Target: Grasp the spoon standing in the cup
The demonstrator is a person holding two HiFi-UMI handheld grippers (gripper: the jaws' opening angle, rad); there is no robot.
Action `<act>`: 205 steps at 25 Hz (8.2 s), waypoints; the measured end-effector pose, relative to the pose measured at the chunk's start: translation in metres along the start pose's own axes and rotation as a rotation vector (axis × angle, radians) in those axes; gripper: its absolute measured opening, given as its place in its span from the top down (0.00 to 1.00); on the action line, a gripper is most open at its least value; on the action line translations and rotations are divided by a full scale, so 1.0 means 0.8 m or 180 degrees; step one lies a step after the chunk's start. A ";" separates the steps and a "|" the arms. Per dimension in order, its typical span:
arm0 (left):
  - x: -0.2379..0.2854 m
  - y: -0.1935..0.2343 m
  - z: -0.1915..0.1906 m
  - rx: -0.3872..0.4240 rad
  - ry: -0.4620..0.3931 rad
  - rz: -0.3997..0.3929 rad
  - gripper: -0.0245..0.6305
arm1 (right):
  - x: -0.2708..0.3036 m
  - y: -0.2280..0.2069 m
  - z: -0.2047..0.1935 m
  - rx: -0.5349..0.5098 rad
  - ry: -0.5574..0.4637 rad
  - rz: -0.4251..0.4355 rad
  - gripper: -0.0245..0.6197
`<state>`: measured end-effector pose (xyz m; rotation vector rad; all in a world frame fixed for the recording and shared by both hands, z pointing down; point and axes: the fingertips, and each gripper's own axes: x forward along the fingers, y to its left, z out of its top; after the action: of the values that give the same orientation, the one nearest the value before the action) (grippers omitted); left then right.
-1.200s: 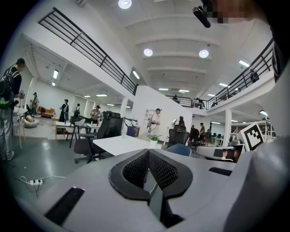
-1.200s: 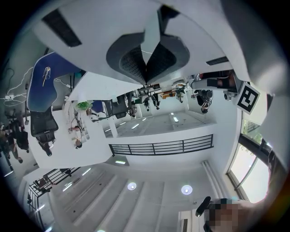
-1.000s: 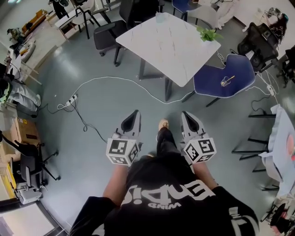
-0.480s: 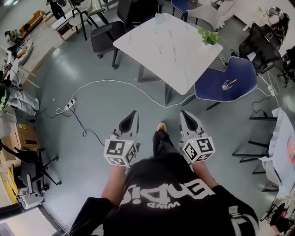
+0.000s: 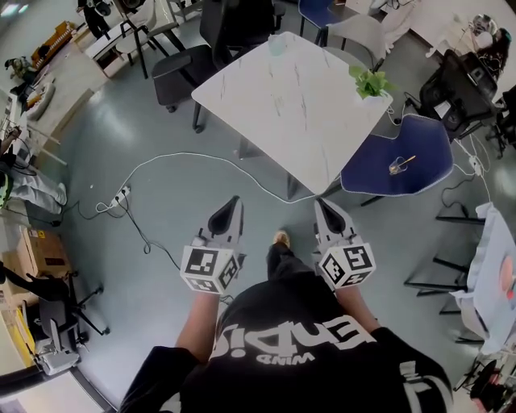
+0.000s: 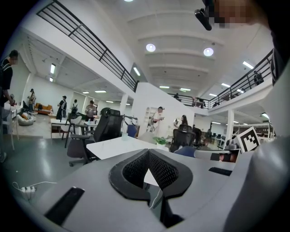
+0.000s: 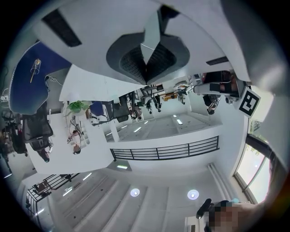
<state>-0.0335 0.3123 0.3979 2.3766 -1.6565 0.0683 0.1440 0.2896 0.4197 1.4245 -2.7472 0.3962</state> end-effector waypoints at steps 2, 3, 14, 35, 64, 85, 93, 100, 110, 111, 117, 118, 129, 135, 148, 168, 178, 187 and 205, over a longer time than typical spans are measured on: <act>0.021 0.005 0.009 0.0002 -0.0005 0.0009 0.94 | 0.017 -0.013 0.008 0.0005 0.0005 0.0009 0.94; 0.031 0.008 0.013 0.0000 -0.0005 0.0015 0.94 | 0.024 -0.020 0.012 0.0006 0.0007 0.0012 0.94; 0.118 0.029 0.046 -0.0025 -0.0039 0.0141 0.94 | 0.104 -0.081 0.042 0.0026 0.0019 0.0138 0.94; 0.212 0.066 0.067 0.0027 -0.0036 0.0410 0.94 | 0.213 -0.145 0.043 0.0085 0.0146 0.0410 0.94; 0.377 0.178 0.101 -0.0061 0.0043 0.0051 0.94 | 0.377 -0.188 0.071 0.0095 0.0101 0.0120 0.94; 0.500 0.245 0.133 -0.0096 0.0174 -0.0275 0.94 | 0.491 -0.214 0.102 0.0108 0.0163 -0.0067 0.94; 0.554 0.257 0.145 -0.0024 0.0181 -0.0434 0.94 | 0.531 -0.228 0.123 0.0046 0.0077 -0.0124 0.94; 0.587 0.278 0.154 -0.0038 0.0183 -0.0494 0.94 | 0.573 -0.232 0.140 0.0012 -0.0003 -0.0138 0.94; 0.641 0.309 0.147 -0.0061 0.0262 -0.0592 0.94 | 0.629 -0.258 0.135 0.0045 0.0033 -0.0251 0.94; 0.647 0.312 0.147 -0.0065 0.0270 -0.0601 0.94 | 0.634 -0.260 0.134 0.0041 0.0043 -0.0257 0.94; 0.684 0.327 0.133 -0.0045 0.0318 -0.0685 0.94 | 0.663 -0.275 0.124 0.0065 0.0087 -0.0306 0.94; 0.689 0.328 0.130 -0.0020 0.0328 -0.0713 0.94 | 0.666 -0.278 0.122 0.0069 0.0095 -0.0316 0.94; 0.743 0.347 0.116 -0.0040 0.0440 -0.0792 0.94 | 0.714 -0.307 0.101 0.0110 0.0176 -0.0403 0.94; 0.759 0.356 0.110 -0.0027 0.0469 -0.0822 0.94 | 0.738 -0.320 0.095 0.0097 0.0231 -0.0433 0.94; 0.781 0.350 0.105 -0.0048 0.0539 -0.0926 0.94 | 0.779 -0.322 0.097 0.0147 0.0285 -0.0201 0.66; 0.774 0.356 0.091 -0.0040 0.0589 -0.0900 0.94 | 0.860 -0.365 0.088 -0.0242 0.0508 -0.0233 0.65; 0.764 0.364 0.077 -0.0062 0.0665 -0.0854 0.94 | 0.912 -0.381 0.074 -0.0375 0.0624 -0.0243 0.65; 0.754 0.369 0.066 -0.0119 0.0746 -0.0837 0.94 | 0.940 -0.386 0.065 -0.0461 0.0659 -0.0319 0.68; 0.757 0.385 0.059 -0.0173 0.0791 -0.0852 0.94 | 0.951 -0.396 0.063 -0.0668 0.0763 -0.0450 0.89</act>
<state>-0.1099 -0.3547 0.5119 2.4116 -1.2068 0.2553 -0.0389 -0.5067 0.5413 1.4057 -2.4036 0.2463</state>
